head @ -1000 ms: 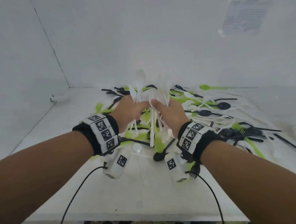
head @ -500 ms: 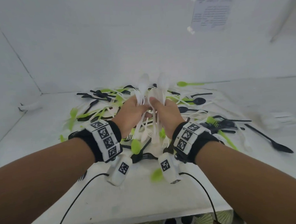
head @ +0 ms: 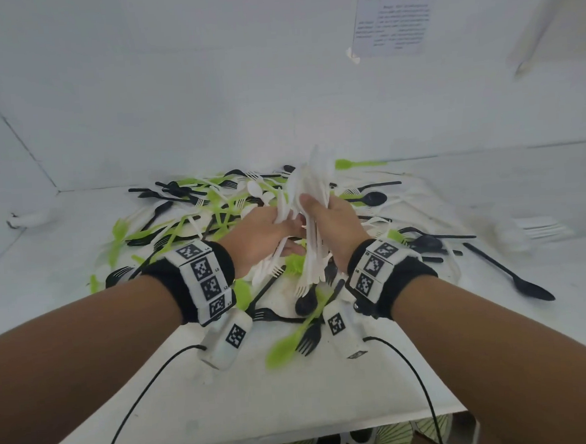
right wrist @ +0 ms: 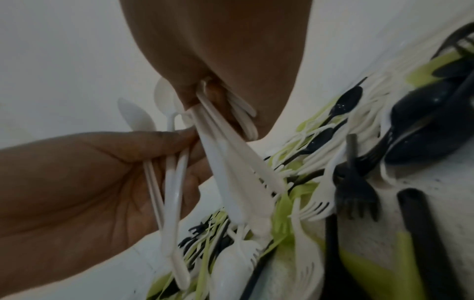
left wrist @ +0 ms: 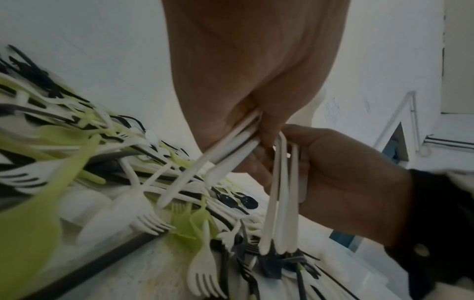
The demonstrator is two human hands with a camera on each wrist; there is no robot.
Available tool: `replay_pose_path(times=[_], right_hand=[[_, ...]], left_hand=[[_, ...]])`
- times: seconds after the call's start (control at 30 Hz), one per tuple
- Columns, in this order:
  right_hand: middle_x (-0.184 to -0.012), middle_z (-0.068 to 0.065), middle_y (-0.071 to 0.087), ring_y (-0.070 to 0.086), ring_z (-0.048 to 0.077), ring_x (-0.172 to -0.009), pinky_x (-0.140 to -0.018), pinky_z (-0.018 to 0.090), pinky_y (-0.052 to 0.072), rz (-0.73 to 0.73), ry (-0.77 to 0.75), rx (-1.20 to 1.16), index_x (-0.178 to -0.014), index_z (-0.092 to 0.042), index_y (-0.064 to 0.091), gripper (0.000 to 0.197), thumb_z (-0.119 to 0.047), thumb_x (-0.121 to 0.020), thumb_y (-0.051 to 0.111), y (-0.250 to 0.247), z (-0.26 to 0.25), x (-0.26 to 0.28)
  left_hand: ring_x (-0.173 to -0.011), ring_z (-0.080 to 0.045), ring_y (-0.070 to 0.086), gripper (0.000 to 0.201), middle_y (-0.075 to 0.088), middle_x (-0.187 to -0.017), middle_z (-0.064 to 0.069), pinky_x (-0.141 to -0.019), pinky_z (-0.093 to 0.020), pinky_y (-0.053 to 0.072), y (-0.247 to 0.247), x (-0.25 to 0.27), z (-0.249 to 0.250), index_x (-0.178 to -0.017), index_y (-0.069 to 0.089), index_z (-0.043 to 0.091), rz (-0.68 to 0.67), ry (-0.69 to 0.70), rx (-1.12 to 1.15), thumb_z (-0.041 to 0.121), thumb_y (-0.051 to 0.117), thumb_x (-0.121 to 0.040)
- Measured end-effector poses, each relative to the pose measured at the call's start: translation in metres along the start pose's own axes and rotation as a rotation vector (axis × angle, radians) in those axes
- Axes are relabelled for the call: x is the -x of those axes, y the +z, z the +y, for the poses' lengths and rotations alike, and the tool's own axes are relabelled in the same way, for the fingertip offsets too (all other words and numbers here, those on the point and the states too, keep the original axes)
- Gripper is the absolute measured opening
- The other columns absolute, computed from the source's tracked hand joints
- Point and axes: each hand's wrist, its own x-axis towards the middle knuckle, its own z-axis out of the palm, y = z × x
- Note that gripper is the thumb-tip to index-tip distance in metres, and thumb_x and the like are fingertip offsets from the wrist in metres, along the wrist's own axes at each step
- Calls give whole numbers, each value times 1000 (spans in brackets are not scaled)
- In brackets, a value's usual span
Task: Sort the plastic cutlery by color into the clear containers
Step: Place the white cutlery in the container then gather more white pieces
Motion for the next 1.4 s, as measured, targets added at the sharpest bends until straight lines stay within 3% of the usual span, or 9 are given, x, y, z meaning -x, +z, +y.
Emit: replay_pose_path(times=[0.17, 0.3, 0.57, 0.73, 0.87, 1.0, 1.17, 1.3, 1.4], right_hand=[[-105, 3, 75, 72, 21, -98, -90, 38, 56, 63, -2, 15, -116, -17, 68, 23, -32, -104, 57, -24, 2, -5], [-95, -1, 70, 67, 18, -91, -85, 35, 53, 186, -11, -35, -117, -14, 67, 24, -31, -104, 55, -48, 0, -16], [-83, 6, 74, 71, 27, -79, -84, 49, 58, -93, 38, -35, -103, -14, 69, 23, -34, -103, 58, -42, -4, -18], [-114, 4, 73, 69, 24, -108, -101, 47, 53, 113, 36, -85, -125, -14, 63, 36, -41, -101, 57, -62, 0, -29], [-103, 3, 70, 67, 23, -100, -101, 48, 52, 207, 25, -22, -109, -16, 64, 23, -35, -105, 53, -82, -3, -35], [-96, 3, 70, 67, 22, -92, -99, 47, 54, 72, 10, 91, -110, -14, 66, 26, -36, -105, 53, -71, 0, -29], [-94, 1, 74, 71, 23, -92, -96, 49, 56, 6, -12, 17, -103, -21, 68, 18, -32, -105, 53, -42, 4, -25], [-108, 9, 75, 72, 26, -100, -93, 50, 57, 53, -31, -21, -118, -17, 68, 30, -37, -102, 53, -31, 6, -22], [-105, 11, 76, 73, 26, -96, -87, 42, 58, -10, 20, -113, -118, -10, 69, 30, -31, -105, 53, -32, 6, -23]], left_hand=[[-100, -21, 75, 28, 76, -114, -3, -92, -36, 58, 9, -11, -3, -123, 69, 13, -49, -61, -69, 30, 55, -106], [-56, -16, 54, 27, 67, -78, -5, -58, -31, 46, 12, -19, -8, -120, 67, 10, 73, -114, -73, 26, 49, -107], [-54, -15, 31, 20, 45, -66, -1, -50, -25, 32, 34, -27, 6, -88, 51, 13, -191, -155, -113, 17, 46, -106], [-96, -20, 66, 34, 68, -111, -5, -90, -36, 55, 21, -28, 4, -122, 63, 17, -182, -173, -116, 43, 58, -100], [-74, -18, 56, 49, 60, -91, -6, -67, -34, 48, 0, -50, -4, -127, 57, 2, 276, -126, -304, 42, 58, -99], [-141, -27, 39, 111, 39, -154, -3, -116, -51, 31, 8, -64, 5, -156, 30, 24, 236, -342, -225, 85, 59, -68], [-81, -15, 47, 36, 52, -98, -3, -81, -35, 42, 42, -59, 16, -122, 55, 14, 149, -150, 140, 41, 43, -101], [-83, -23, 53, 32, 55, -95, -10, -84, -40, 45, 50, -48, 19, -118, 58, 9, -125, -97, 405, 21, 39, -95], [-90, -25, 61, 41, 59, -106, -16, -82, -38, 51, 43, -47, 17, -127, 54, -7, -180, -35, 281, 5, 45, -89]])
